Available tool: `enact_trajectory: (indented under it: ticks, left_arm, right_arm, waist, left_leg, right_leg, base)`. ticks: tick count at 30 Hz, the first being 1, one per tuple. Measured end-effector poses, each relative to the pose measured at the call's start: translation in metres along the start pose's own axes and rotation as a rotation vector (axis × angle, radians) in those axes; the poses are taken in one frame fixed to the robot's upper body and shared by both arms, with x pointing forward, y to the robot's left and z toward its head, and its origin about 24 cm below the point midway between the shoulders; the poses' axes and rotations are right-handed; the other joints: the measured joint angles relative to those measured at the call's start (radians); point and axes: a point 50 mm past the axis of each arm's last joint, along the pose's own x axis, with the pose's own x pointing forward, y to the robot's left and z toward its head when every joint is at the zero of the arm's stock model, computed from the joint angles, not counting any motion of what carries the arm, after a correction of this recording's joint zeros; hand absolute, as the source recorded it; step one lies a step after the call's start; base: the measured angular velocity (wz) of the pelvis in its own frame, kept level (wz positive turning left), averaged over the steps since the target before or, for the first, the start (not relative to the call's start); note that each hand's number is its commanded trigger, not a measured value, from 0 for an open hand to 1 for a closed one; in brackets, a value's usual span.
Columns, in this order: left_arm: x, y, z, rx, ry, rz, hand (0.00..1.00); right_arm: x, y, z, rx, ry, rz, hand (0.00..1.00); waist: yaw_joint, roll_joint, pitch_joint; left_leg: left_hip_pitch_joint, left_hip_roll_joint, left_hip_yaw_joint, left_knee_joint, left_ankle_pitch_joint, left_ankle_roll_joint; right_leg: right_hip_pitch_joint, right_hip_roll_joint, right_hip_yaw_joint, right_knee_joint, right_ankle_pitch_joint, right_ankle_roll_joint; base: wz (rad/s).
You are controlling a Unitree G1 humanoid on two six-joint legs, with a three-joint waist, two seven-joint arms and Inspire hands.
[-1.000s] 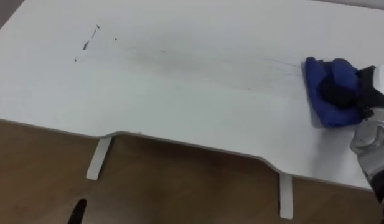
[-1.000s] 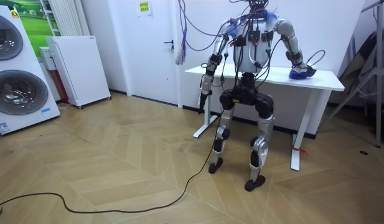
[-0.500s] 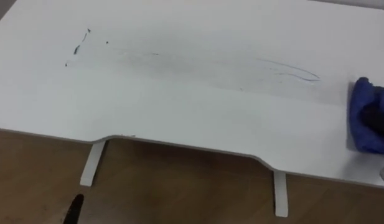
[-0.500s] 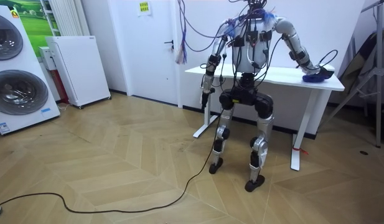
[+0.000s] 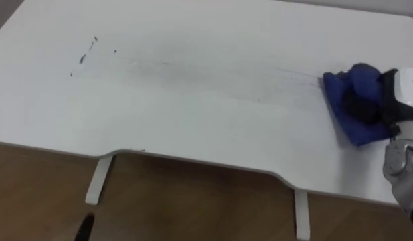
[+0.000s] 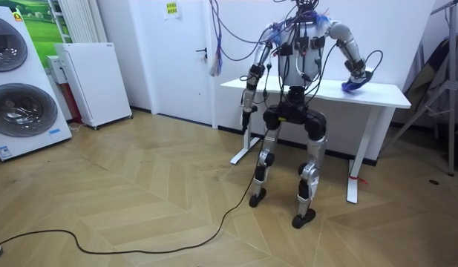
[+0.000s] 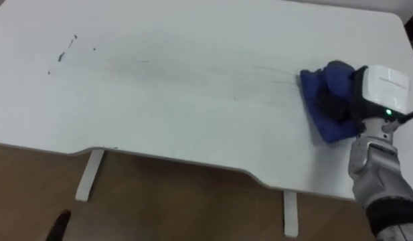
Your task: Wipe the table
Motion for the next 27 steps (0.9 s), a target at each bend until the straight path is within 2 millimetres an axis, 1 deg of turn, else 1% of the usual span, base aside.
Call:
enact_trajectory:
  ticks: [2, 4, 5, 6, 7, 11, 13, 14, 15, 18, 21, 24, 27]
  left_arm:
    - [0.0, 0.0, 0.0, -0.008, -0.001, 0.0, 0.0]
    - [0.0, 0.001, 0.002, -0.016, -0.006, 0.002, 0.0]
    - [0.0, 0.001, 0.002, -0.017, -0.006, 0.002, 0.0]
    - [0.001, 0.001, 0.004, -0.016, -0.012, 0.001, 0.0]
    - [0.002, 0.0, 0.007, -0.016, -0.017, -0.003, 0.0]
    - [0.004, 0.0, 0.013, -0.012, -0.031, -0.006, 0.0]
    - [0.006, -0.001, 0.018, 0.005, -0.041, -0.016, 0.0]
    - [0.006, -0.001, 0.018, 0.005, -0.041, -0.017, 0.0]
    - [0.006, -0.001, 0.018, 0.005, -0.039, -0.018, 0.0]
    - [0.006, -0.001, 0.017, 0.006, -0.026, -0.022, 0.0]
    - [0.006, -0.001, 0.014, 0.004, -0.015, -0.024, 0.0]
    - [0.005, -0.001, 0.013, 0.003, -0.012, -0.032, 0.0]
    - [0.006, -0.001, 0.015, 0.003, -0.018, -0.04, 0.0]
  right_arm:
    - [-0.001, 0.004, 0.008, 0.0, -0.031, 0.031, 1.0]
    - [-0.007, 0.013, 0.014, -0.019, -0.054, 0.08, 1.0]
    - [-0.009, 0.016, 0.016, -0.022, -0.058, 0.091, 1.0]
    - [-0.009, 0.017, 0.019, -0.02, -0.065, 0.1, 1.0]
    - [-0.009, 0.015, 0.021, -0.016, -0.071, 0.1, 1.0]
    - [-0.006, 0.011, 0.026, -0.029, -0.092, 0.081, 1.0]
    - [-0.001, 0.007, 0.031, -0.072, -0.119, 0.064, 1.0]
    - [0.001, 0.006, 0.034, -0.08, -0.129, 0.065, 0.69]
    - [0.005, 0.004, 0.04, -0.088, -0.141, 0.067, 0.0]
    - [0.017, -0.002, 0.049, -0.102, -0.157, 0.074, 0.0]
    - [0.025, -0.007, 0.05, -0.105, -0.143, 0.08, 0.0]
    - [0.025, -0.008, 0.049, -0.103, -0.141, 0.079, 0.0]
    - [0.024, -0.006, 0.048, -0.061, -0.127, 0.088, 0.0]
  waist:
    - [0.003, -0.006, 0.0]
    - [0.005, -0.017, 0.001]
    - [0.007, -0.02, -0.0002]
    - [0.014, -0.026, 0.0009]
    - [0.015, -0.027, 0.0019]
    - [0.028, -0.029, 0.001]
    - [0.061, -0.03, 0.0006]
    - [0.066, -0.029, 0.0007]
    - [0.071, -0.027, 0.0017]
    - [0.079, -0.026, 0.0036]
    - [0.098, -0.031, 0.0055]
    - [0.096, -0.032, 0.0061]
    - [0.088, -0.032, 0.0062]
  left_leg:
    - [0.006, 0.0, 0.001, -0.004, 0.0, 0.0]
    - [0.014, 0.0, -0.003, -0.004, 0.0, 0.0]
    - [0.015, 0.0, -0.004, -0.004, 0.0, 0.0]
    - [0.013, 0.0, -0.004, -0.005, 0.0, 0.0]
    - [0.01, 0.0, -0.005, -0.005, 0.0, 0.0]
    - [-0.009, -0.001, -0.019, 0.002, 0.0, 0.0]
    - [-0.035, 0.0, -0.027, 0.009, 0.0, 0.0]
    - [-0.041, 0.001, -0.03, 0.012, 0.0, 0.0]
    - [-0.052, 0.001, -0.039, 0.019, 0.0, 0.0]
    - [-0.066, 0.0, -0.055, 0.027, 0.0, -0.001]
    - [-0.078, 0.0, -0.055, 0.028, 0.0, -0.001]
    - [-0.083, 0.001, -0.055, 0.027, 0.0, -0.001]
    - [-0.084, 0.001, -0.054, 0.027, 0.0, -0.001]
  right_leg:
    - [0.002, 0.0, -0.003, 0.0, 0.0, 0.0]
    - [0.014, -0.002, -0.024, -0.002, 0.0, 0.0]
    - [0.016, -0.002, -0.025, -0.005, 0.0, 0.0]
    - [0.017, -0.001, -0.024, -0.009, 0.0, 0.0]
    - [0.016, 0.0, -0.024, -0.009, 0.0, 0.0]
    - [0.01, 0.002, -0.027, -0.009, 0.001, -0.001]
    - [-0.017, 0.006, -0.022, -0.007, 0.005, -0.007]
    - [-0.023, 0.007, -0.022, -0.005, 0.006, -0.008]
    - [-0.026, 0.008, -0.028, -0.004, 0.006, -0.009]
    - [-0.027, 0.007, -0.051, -0.005, 0.006, -0.009]
    - [-0.036, 0.007, -0.055, -0.007, 0.006, -0.009]
    - [-0.037, 0.006, -0.075, -0.011, 0.006, -0.009]
    - [-0.036, 0.006, -0.075, -0.012, 0.006, -0.009]
  base:
    - [-0.04]
    - [0.02]
    - [0.0]
    - [0.03]
    - [0.04]
    - [0.1]
    - [-0.03]
    - [0.0]
    - [0.13]
    - [0.17]
    - [0.06]
    - [0.03]
    - [0.0]
